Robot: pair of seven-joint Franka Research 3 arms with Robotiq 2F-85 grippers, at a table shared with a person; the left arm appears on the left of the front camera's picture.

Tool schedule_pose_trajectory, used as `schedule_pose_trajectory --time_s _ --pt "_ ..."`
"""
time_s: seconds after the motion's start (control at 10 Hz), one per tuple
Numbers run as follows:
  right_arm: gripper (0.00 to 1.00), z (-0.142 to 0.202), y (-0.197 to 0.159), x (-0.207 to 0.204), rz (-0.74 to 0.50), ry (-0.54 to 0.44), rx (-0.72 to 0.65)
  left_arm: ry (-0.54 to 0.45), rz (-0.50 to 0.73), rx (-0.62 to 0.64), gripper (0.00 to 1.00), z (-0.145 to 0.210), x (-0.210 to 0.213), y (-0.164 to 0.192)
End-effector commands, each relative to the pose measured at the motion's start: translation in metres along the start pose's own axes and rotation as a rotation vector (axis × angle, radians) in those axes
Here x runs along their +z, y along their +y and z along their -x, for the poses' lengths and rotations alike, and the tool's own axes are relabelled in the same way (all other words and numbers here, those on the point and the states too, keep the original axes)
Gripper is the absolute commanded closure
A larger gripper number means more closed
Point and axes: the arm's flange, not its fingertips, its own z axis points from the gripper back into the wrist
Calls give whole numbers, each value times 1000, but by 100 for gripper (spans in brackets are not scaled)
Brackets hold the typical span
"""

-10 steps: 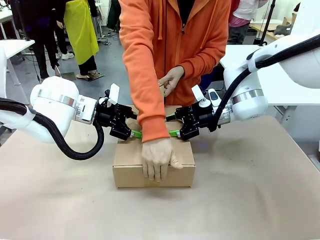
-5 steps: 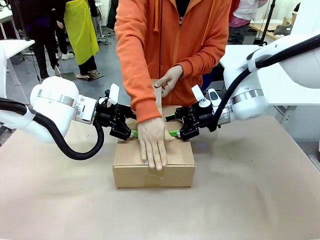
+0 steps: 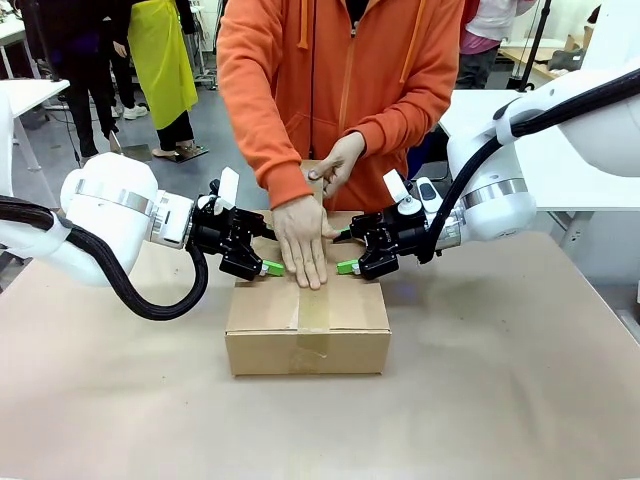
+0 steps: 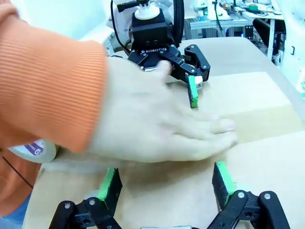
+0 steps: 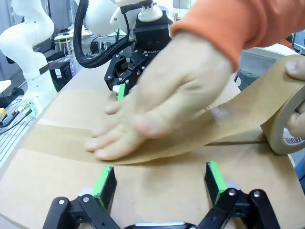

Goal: Pack the gift set into the box.
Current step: Press and hold the closed box until the human finishes sealing it.

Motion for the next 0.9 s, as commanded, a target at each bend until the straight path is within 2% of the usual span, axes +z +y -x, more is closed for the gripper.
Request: schedule_pose_trajectory --time_s 0.0,0.8 --pt "0 2 1 0 4 4 14 -3 7 -17 0 3 -1 -3" --pt "0 2 1 0 4 4 14 -3 7 -17 0 3 -1 -3"
